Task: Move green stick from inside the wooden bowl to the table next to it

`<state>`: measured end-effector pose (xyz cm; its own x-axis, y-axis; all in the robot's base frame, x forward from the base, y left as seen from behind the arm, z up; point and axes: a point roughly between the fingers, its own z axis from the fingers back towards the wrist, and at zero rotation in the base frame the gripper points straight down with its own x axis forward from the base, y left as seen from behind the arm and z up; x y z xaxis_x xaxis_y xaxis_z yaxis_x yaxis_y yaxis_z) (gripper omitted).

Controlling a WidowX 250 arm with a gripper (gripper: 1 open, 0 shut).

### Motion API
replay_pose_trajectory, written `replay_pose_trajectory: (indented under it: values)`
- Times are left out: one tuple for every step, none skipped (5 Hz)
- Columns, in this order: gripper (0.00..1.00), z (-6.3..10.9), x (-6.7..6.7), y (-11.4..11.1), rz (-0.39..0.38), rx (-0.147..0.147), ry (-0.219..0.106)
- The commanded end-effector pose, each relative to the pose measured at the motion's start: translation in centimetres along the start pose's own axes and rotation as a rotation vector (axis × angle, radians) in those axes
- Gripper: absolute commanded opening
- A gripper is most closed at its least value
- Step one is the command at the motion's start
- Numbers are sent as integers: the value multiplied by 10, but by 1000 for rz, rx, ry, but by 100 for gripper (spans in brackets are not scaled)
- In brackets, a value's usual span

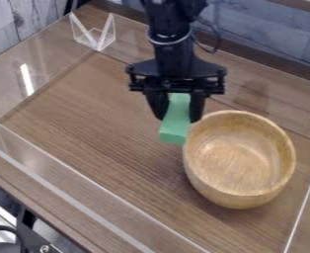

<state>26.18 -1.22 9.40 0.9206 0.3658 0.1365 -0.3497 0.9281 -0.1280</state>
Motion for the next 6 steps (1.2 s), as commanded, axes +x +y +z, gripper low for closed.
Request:
replay_pose_trajectory:
  values:
    - [0, 2, 18, 10, 52, 6, -51]
    - [0, -11, 24, 13, -2, 3, -50]
    - [0, -24, 27, 11, -58, -2, -47]
    - [0, -36, 28, 7, -116, -7, -41]
    - [0, -46, 22, 14, -81, 2, -45]
    - [0, -56, 16, 22, -47, 10, -49]
